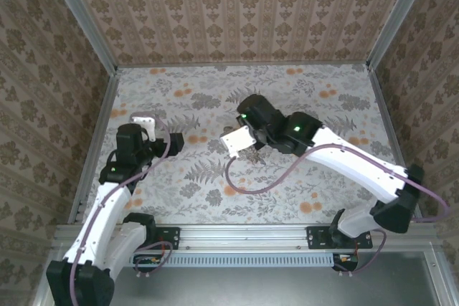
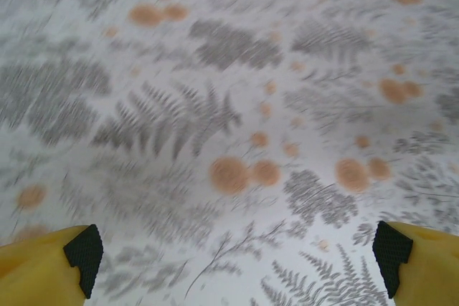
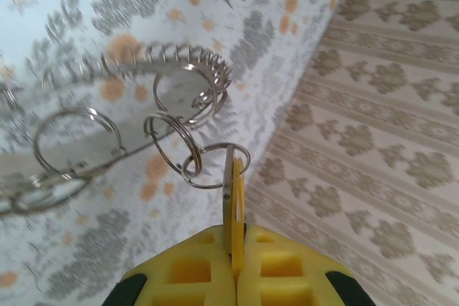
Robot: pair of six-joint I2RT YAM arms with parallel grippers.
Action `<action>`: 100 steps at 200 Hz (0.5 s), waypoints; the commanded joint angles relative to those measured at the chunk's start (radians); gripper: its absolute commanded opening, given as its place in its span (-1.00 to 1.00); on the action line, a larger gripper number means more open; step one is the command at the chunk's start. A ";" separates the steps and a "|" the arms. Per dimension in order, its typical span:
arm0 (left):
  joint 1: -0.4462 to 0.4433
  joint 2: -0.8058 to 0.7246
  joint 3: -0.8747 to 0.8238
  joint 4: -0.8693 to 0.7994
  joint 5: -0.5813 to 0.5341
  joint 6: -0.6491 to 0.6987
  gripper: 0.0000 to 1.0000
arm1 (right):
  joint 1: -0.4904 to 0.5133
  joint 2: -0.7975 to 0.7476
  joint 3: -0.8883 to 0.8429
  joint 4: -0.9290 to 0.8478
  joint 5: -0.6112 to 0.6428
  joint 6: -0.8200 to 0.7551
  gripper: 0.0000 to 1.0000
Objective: Put the keys on the keyring
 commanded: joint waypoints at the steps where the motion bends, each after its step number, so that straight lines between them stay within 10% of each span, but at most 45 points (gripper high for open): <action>1: 0.046 0.004 0.058 -0.089 0.005 -0.062 1.00 | 0.049 0.074 0.079 -0.024 -0.042 0.189 -1.00; 100: 0.257 0.075 0.085 -0.125 0.171 -0.149 1.00 | 0.043 0.344 0.189 0.057 -0.305 0.682 -1.00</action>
